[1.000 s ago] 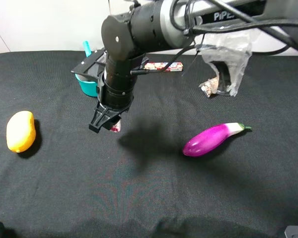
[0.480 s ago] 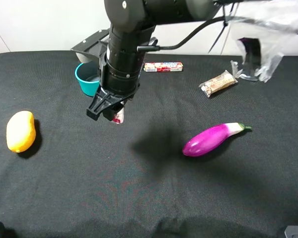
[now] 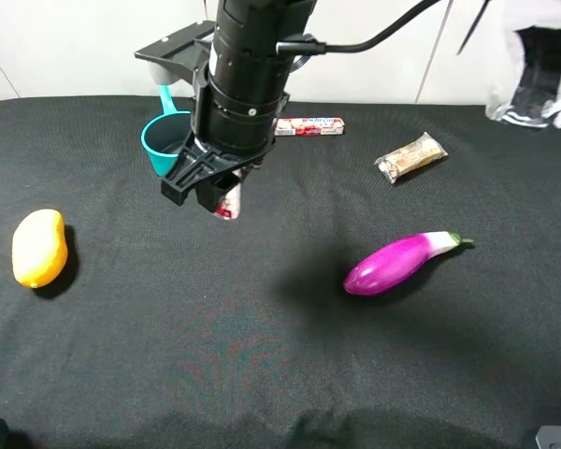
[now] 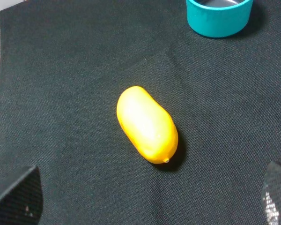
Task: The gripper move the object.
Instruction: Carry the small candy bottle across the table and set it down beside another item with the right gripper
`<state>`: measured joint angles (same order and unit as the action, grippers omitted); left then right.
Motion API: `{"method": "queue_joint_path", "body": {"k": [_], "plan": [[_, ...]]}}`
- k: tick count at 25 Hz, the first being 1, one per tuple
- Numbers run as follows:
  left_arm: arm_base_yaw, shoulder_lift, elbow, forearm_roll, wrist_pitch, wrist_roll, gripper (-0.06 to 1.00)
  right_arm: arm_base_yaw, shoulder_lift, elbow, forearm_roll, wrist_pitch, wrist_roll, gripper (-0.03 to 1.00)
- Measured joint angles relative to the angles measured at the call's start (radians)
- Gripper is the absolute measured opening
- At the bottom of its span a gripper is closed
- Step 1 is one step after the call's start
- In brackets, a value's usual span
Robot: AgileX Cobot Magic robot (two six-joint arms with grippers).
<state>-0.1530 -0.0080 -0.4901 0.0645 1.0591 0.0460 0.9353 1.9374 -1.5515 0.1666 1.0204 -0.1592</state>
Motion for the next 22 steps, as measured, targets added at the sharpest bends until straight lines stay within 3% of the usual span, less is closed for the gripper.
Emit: {"method": "queue_joint_path", "body": {"k": [15,22], "plan": [[0.0,0.0,0.0,0.0,0.0,0.0,0.99,0.0,-0.117,0.011,-0.141,0.118,0.11,0.32],[0.0,0.0,0.0,0.0,0.0,0.0,0.99,0.0,-0.219,0.133,-0.16,0.079,0.149,0.32]]}}
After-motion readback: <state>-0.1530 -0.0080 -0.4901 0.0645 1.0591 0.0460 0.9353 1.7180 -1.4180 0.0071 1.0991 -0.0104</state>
